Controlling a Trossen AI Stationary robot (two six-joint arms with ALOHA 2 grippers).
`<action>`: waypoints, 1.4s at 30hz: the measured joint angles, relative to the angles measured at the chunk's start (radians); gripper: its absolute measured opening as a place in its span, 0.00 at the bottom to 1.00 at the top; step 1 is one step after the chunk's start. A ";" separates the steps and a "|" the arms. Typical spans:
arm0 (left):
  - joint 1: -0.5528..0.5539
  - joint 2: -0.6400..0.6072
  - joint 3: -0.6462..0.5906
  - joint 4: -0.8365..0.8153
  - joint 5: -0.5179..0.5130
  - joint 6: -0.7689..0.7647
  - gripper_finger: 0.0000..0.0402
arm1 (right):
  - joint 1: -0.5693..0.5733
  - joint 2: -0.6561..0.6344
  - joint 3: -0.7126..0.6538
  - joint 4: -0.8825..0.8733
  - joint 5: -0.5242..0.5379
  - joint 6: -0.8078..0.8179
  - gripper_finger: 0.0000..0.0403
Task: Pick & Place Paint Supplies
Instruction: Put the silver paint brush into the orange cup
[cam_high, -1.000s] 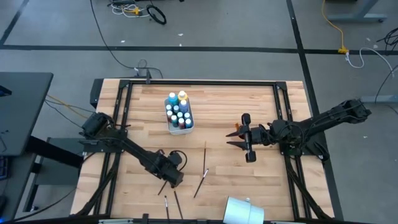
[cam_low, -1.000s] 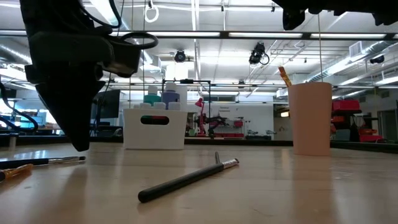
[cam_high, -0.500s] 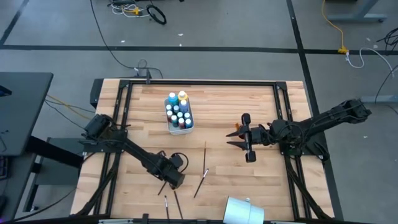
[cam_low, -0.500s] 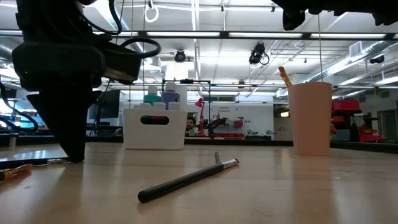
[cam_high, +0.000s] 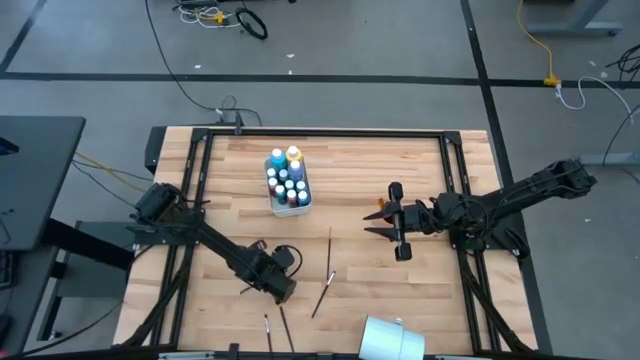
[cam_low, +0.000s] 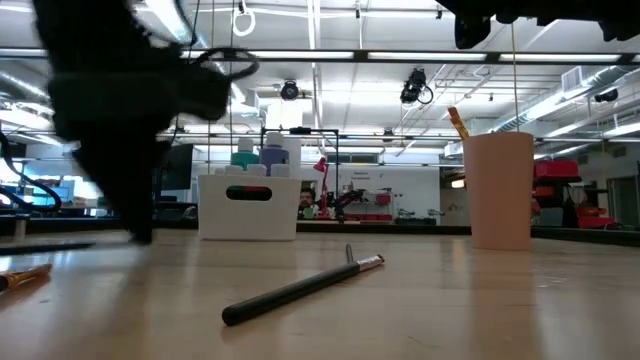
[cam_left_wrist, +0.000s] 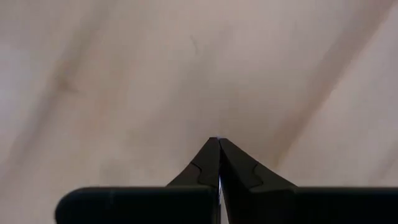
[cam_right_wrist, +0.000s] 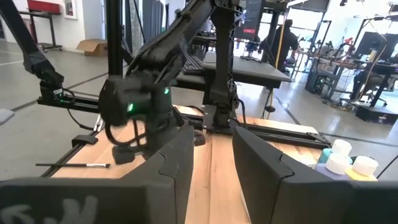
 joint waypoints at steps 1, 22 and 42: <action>0.002 -0.017 0.008 0.000 -0.027 0.014 0.01 | 0.000 0.000 0.000 0.001 0.000 0.000 0.29; -0.011 -0.384 0.030 0.436 -0.557 0.607 0.01 | -0.001 0.110 0.001 0.189 0.011 0.050 0.29; -0.005 -0.390 0.030 0.934 -0.449 1.128 0.00 | -0.017 0.477 0.325 0.193 -0.148 0.208 0.29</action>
